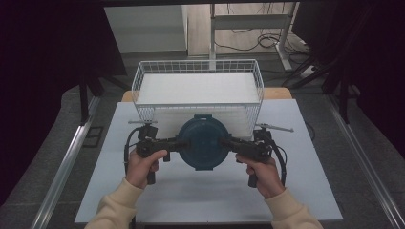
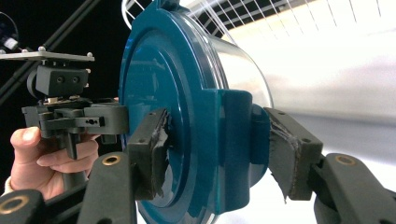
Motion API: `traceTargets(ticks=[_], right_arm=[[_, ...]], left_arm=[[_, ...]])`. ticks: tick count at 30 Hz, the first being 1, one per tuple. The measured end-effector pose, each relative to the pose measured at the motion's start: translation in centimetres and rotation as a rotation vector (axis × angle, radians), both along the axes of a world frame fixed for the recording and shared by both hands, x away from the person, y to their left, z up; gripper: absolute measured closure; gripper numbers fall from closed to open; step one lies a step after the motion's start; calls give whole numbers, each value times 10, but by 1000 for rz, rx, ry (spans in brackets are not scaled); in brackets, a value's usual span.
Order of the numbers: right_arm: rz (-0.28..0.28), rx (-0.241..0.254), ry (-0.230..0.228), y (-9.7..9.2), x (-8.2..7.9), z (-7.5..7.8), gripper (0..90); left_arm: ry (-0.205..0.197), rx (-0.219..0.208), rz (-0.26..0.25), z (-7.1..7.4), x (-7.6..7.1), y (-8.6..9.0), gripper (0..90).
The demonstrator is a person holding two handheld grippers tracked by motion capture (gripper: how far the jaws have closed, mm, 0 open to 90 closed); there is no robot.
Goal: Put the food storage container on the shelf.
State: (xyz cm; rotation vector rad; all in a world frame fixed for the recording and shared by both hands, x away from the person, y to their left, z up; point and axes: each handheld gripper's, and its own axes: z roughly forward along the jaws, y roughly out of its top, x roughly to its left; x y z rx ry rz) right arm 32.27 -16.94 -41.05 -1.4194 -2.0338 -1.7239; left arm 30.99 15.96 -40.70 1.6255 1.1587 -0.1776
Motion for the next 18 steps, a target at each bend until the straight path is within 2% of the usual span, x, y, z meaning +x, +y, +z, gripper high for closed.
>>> traceTargets(ticks=[1, 4, 11, 15, 18], right_arm=[[0, 0, 0, 0, 0, 0, 429], [9, 0, -25, 5, 7, 16, 429], [20, -23, -65, 14, 20, 41, 429], [24, -28, -71, 17, 25, 52, 430], [27, -28, -90, 22, 33, 66, 430]], left_arm=[[0, 0, 0, 0, 0, 0, 407], [-22, 4, 5, 16, 5, 4, 406], [-38, -10, 7, 35, 17, 13, 405], [-47, -12, 7, 44, 22, 17, 404], [-67, -9, 13, 58, 29, 21, 404]])
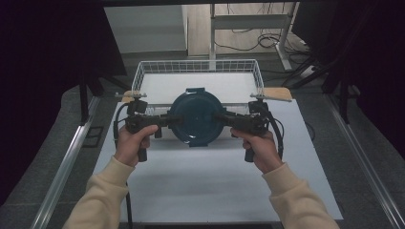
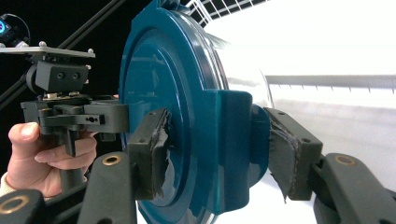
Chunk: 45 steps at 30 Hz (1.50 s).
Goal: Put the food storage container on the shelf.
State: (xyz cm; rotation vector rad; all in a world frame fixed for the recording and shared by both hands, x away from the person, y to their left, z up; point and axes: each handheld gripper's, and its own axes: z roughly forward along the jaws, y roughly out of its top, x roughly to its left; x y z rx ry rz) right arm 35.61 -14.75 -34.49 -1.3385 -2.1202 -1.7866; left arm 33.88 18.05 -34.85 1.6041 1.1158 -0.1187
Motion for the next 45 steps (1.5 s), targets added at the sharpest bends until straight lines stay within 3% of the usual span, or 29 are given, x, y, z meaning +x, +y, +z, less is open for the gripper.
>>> traceTargets(ticks=[5, 6, 12, 17, 20, 31, 38, 45], right_arm=[[3, 2, -5, 5, 10, 14, 430], [8, -8, -16, 7, 16, 24, 429], [4, -5, -28, 13, 35, 47, 430], [5, -14, -30, 16, 51, 55, 430], [4, 2, -16, 20, 69, 59, 429], [-11, 9, 47, 23, 98, 48, 428], [-41, 2, 72, 17, 103, 46, 427], [-54, 3, 123, 15, 111, 37, 426]], left_arm=[[-7, -2, 6, 14, 9, 4, 403], [-3, -5, 1, 22, 16, 7, 403], [-23, 2, -4, 44, 36, 13, 403], [-17, -9, -1, 49, 54, 16, 403], [-15, -4, 13, 56, 68, 19, 404], [46, -15, 24, 44, 93, 20, 402], [65, -23, -2, 38, 109, 14, 399], [94, -32, 6, 30, 118, 13, 396]])
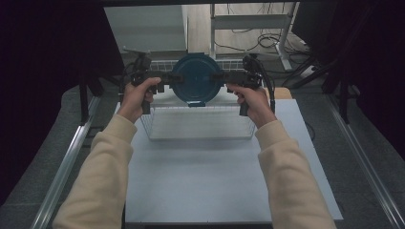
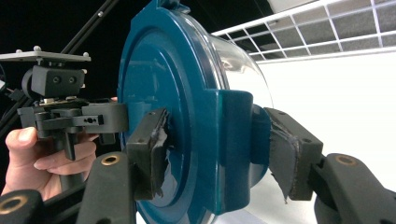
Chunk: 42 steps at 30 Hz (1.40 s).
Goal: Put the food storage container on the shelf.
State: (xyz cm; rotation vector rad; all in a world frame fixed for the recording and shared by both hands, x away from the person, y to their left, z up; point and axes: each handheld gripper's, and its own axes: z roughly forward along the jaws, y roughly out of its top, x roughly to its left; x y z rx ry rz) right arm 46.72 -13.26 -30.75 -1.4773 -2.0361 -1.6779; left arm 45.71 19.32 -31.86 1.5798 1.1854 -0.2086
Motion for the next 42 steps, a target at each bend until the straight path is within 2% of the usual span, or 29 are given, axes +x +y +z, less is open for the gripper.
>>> traceTargets(ticks=[3, 9, 10, 11, 16, 18, 22, 26, 27, 28, 31, 32, 33, 34, 35, 36, 37, 38, 40, 42], right_arm=[[-8, 8, 7, 0, 2, -1, 425], [-43, 52, 87, -1, 16, -6, 417], [-43, 52, 87, -1, 16, -6, 417], [-61, 65, 111, -1, 20, -7, 415], [-105, 93, 154, -3, 25, -12, 410], [-134, 112, 188, -3, 29, -17, 407], [-144, 103, 204, -1, 31, -20, 372], [-145, 91, 176, 1, 29, -21, 345], [-150, 72, 157, 3, 26, -20, 284], [-152, 63, 145, 5, 24, -19, 256], [-149, 13, 105, 6, 16, -13, 198], [-149, 13, 105, 6, 16, -13, 198], [-144, 7, 79, 6, 11, -11, 183], [-151, -28, 50, 5, -1, -8, 139], [-150, -49, 41, 4, -4, -8, 133], [-150, -49, 41, 4, -4, -8, 133], [-148, -89, 17, 2, -12, -6, 132], [-146, -104, 3, 1, -15, -5, 132], [-133, -130, -28, -2, -21, -3, 132], [-121, -153, -52, -5, -27, -1, 134]], left_arm=[[0, -1, 5, 0, 2, 0, 396], [53, -36, 14, -5, 15, -1, 385], [53, -36, 14, -5, 15, -1, 382], [64, -48, 13, -8, 18, -1, 379], [90, -82, 11, -15, 25, -1, 365], [104, -109, 12, -21, 30, 0, 361], [110, -124, 27, -25, 32, -1, 345], [90, -113, 32, -25, 31, -2, 327], [61, -73, 59, -22, 28, -5, 301], [51, -48, 72, -20, 26, -6, 272], [25, -42, 81, -14, 17, -5, 224], [25, -42, 81, -14, 17, -5, 214], [2, -21, 101, -10, 12, -4, 214], [-35, 40, 123, -6, 5, -3, 206], [-49, 62, 132, -5, 1, -2, 203], [-49, 62, 132, -5, 1, -2, 197], [-63, 77, 141, -4, -4, -1, 193], [-88, 82, 146, -3, -13, 1, 193], [-107, 91, 127, -4, -22, 2, 193], [-134, 119, 114, -5, -31, 2, 206]])
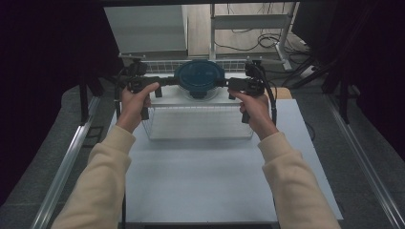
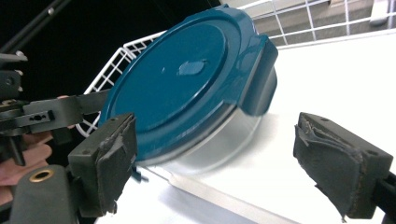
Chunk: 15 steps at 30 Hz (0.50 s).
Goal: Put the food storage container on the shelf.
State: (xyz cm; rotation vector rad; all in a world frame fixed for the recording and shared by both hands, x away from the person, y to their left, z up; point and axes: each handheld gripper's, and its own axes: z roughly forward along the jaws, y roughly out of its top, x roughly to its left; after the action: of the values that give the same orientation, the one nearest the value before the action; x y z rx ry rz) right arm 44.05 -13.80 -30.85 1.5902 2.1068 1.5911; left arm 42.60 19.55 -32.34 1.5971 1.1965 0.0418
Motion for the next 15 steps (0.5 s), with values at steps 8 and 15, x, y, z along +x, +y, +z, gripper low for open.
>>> traceTargets(ticks=[8, 15], right_arm=[[62, -65, -105, -17, -22, -5, 196], [74, -76, -152, -37, -42, -25, 214]], left_arm=[[-73, 53, -36, -7, -30, -1, 215], [-93, 57, -45, -29, -58, 1, 214]])
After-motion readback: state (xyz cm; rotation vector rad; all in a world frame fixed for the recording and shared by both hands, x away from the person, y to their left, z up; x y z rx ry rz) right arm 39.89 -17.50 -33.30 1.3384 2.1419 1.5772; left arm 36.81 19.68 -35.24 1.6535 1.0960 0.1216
